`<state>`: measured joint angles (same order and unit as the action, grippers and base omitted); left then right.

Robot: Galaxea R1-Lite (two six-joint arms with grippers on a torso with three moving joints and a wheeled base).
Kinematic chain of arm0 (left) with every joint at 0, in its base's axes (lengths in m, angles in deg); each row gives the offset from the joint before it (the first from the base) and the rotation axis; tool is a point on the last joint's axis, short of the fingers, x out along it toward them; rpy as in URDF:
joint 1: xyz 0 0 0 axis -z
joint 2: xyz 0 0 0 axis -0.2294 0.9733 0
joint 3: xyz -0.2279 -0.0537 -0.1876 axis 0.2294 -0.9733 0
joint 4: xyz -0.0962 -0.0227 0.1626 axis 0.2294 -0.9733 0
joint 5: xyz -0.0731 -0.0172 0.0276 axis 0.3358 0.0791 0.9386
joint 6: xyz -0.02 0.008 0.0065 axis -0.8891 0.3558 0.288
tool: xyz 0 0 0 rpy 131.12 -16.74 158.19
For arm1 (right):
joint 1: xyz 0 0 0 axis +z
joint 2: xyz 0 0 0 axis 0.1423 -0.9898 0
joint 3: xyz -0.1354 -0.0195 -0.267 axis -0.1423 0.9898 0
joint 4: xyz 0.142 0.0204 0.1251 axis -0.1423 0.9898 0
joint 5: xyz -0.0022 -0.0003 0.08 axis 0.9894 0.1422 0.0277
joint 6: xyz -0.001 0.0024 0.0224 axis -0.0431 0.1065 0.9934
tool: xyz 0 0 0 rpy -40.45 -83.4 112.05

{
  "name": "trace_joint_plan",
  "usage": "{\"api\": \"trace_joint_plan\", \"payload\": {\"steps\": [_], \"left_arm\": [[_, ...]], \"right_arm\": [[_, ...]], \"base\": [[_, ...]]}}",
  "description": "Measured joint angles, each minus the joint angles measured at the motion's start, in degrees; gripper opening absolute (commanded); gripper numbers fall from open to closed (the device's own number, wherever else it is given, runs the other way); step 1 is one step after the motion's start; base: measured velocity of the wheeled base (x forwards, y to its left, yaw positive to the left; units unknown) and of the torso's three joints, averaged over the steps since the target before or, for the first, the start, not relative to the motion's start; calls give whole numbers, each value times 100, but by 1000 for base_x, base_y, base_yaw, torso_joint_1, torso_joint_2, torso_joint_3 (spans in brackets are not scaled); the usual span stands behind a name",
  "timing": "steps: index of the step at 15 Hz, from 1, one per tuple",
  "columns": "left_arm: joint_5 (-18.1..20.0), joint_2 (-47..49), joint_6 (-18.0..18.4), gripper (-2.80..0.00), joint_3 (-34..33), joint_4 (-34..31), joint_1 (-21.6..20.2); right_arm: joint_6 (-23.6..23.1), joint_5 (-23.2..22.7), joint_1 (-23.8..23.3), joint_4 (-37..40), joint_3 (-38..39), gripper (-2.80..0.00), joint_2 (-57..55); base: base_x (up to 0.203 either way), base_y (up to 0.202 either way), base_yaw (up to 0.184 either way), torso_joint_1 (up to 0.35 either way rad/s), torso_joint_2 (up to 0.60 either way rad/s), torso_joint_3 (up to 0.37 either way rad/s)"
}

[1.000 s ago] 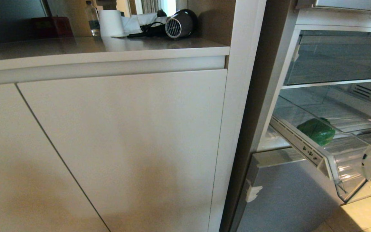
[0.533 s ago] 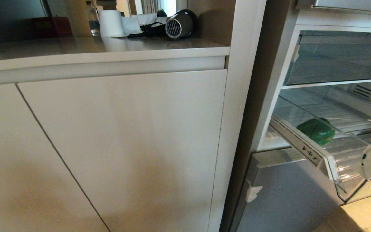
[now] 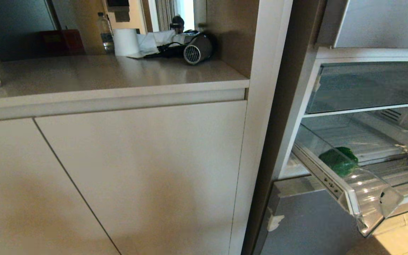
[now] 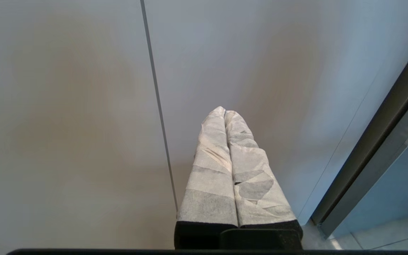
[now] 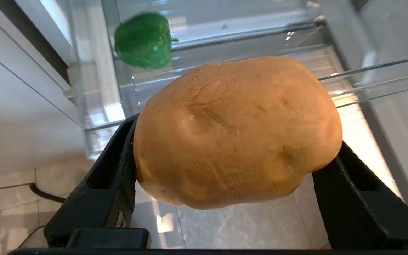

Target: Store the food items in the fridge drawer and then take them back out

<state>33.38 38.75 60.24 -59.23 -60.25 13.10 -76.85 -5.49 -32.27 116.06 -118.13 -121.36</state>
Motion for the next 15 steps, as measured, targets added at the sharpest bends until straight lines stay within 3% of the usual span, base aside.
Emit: {"api": "trace_joint_plan", "payload": {"steps": [8, 15], "left_arm": [[0, 0, 0, -280, 0, 2, 0], [0, 0, 0, -280, 0, 0, 0]], "right_arm": [[-42, -2, 2, -18, 307, -280, 251], [-129, -6, 0, -180, 598, -280, 65]], "base": [[0, 0, 0, 218, -573, -356], [0, 0, 0, 161, -388, -227]]}}
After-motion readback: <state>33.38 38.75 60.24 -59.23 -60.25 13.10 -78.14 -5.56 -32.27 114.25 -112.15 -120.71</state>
